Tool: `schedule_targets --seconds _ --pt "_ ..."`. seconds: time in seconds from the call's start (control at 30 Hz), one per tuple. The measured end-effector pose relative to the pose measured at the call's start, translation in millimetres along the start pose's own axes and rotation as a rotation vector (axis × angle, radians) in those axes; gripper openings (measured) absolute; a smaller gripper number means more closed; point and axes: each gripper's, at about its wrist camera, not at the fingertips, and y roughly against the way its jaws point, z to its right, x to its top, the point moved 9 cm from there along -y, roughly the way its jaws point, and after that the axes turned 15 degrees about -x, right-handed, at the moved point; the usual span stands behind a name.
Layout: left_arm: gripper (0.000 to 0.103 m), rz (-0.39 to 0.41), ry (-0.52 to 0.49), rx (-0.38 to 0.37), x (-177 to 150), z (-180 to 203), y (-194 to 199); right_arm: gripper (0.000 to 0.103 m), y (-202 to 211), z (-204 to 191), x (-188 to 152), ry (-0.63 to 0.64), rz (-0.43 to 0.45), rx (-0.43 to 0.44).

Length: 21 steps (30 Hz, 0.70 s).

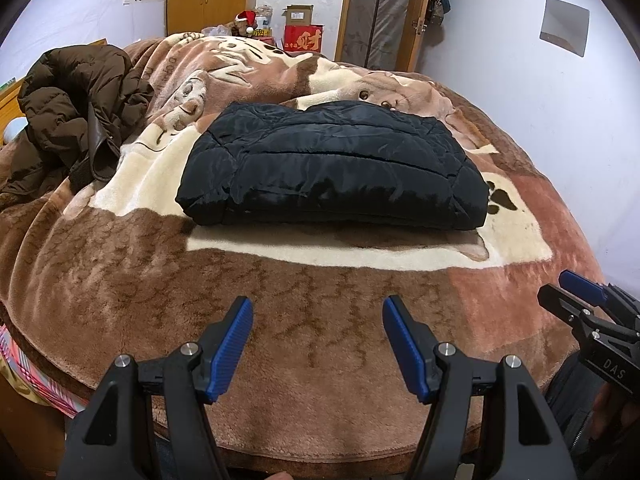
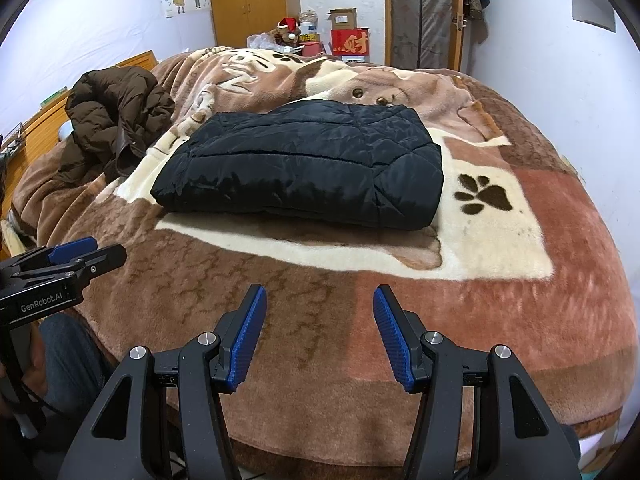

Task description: Fold large clothes

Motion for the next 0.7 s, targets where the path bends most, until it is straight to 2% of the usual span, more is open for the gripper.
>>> schedule_targets --seconds 0.43,0.7 --pt "0.069 -0.008 0.004 -0.023 -2.0 0.6 1.8 0.056 0.7 -0.3 -1.1 0.001 -0.001 -0.003" --pt "0.069 -0.009 -0.004 -0.009 -2.3 -1.2 2.4 0.056 1.2 -0.8 -1.2 0.000 -0.001 -0.003"
